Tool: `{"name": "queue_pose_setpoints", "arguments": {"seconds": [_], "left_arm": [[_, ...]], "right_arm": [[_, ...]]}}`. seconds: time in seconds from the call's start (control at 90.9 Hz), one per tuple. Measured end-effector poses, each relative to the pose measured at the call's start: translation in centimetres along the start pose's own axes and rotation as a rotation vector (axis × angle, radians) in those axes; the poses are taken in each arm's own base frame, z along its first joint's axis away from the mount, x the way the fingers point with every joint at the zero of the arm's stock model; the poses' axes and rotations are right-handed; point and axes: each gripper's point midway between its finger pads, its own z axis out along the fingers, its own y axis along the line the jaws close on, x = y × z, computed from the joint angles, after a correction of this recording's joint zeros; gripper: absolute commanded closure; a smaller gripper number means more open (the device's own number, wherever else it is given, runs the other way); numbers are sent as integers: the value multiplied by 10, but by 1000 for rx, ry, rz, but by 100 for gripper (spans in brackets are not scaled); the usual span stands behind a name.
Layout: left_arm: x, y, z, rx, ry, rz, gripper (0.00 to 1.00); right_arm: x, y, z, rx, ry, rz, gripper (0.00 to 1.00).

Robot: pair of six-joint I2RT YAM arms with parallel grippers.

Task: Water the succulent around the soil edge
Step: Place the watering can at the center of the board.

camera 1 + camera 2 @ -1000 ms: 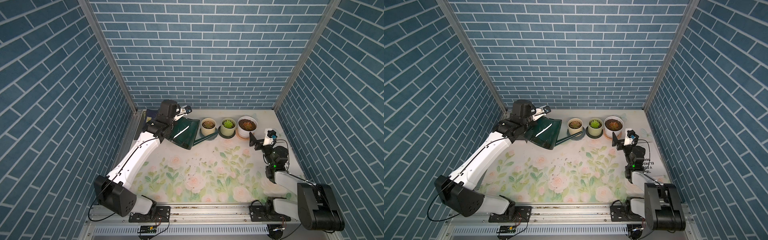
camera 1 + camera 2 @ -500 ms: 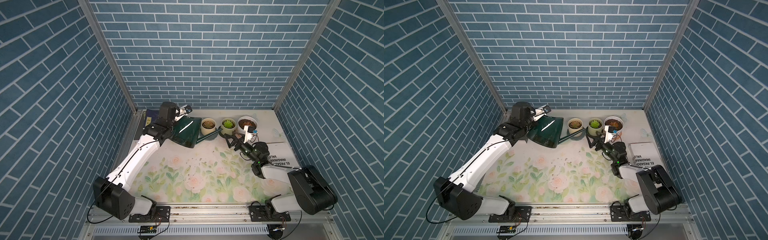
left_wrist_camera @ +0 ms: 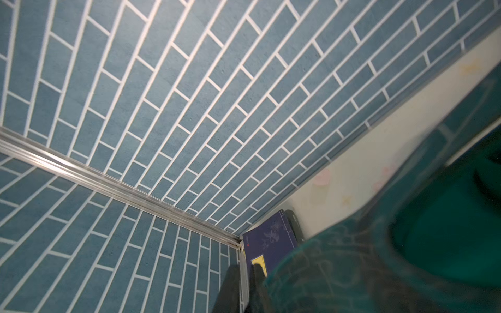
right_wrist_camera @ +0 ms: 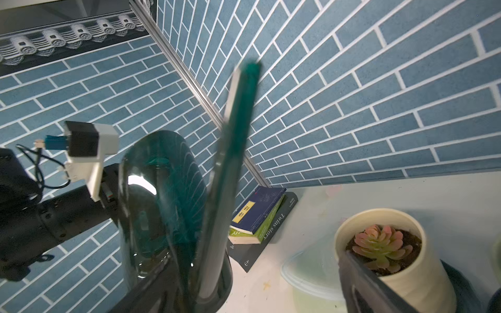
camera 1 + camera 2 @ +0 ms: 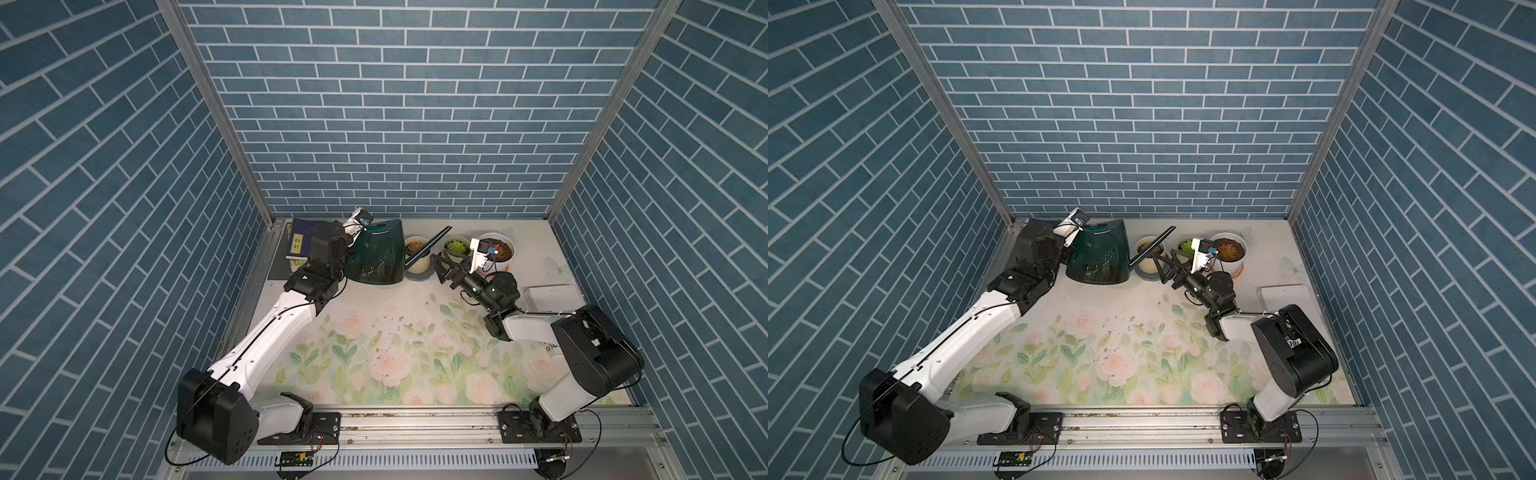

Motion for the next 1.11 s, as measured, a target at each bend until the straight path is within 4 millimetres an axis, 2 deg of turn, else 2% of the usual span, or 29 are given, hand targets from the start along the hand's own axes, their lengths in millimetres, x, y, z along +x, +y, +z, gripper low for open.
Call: {"name": "queue_pose_setpoints", "arguments": {"seconds": [0.088,0.187,0.253,0.352,0.506,0.704,0.792,0.979,1.111], "left_arm": [[-4,-4,-4,-13,-41,-54,100],[0,-18,-6,5,-55,-77,100],[5,-26,-7,18,-51,-89,100],[15,-35,-8,28,-32,-128,100],[31,-52,-16,-28,-32,-205,100],[59,-119,-35,-2,-69,-135,100],[62,-134,-40,5,-94,-128,100],[53,-151,-46,-50,-147,-176,100],[59,-172,-49,-104,-164,-175,100]], "right_arm": [[0,4,7,-12,10,-6,7],[4,13,10,-47,43,-62,7],[8,18,9,-56,76,-122,5],[3,24,1,-35,92,-221,3],[-7,20,-26,81,87,-382,1],[-4,-25,-71,345,134,-480,1],[-12,-36,-91,438,119,-504,1],[-39,-33,-122,526,33,-563,0],[-51,-28,-132,548,-6,-598,1]]}}
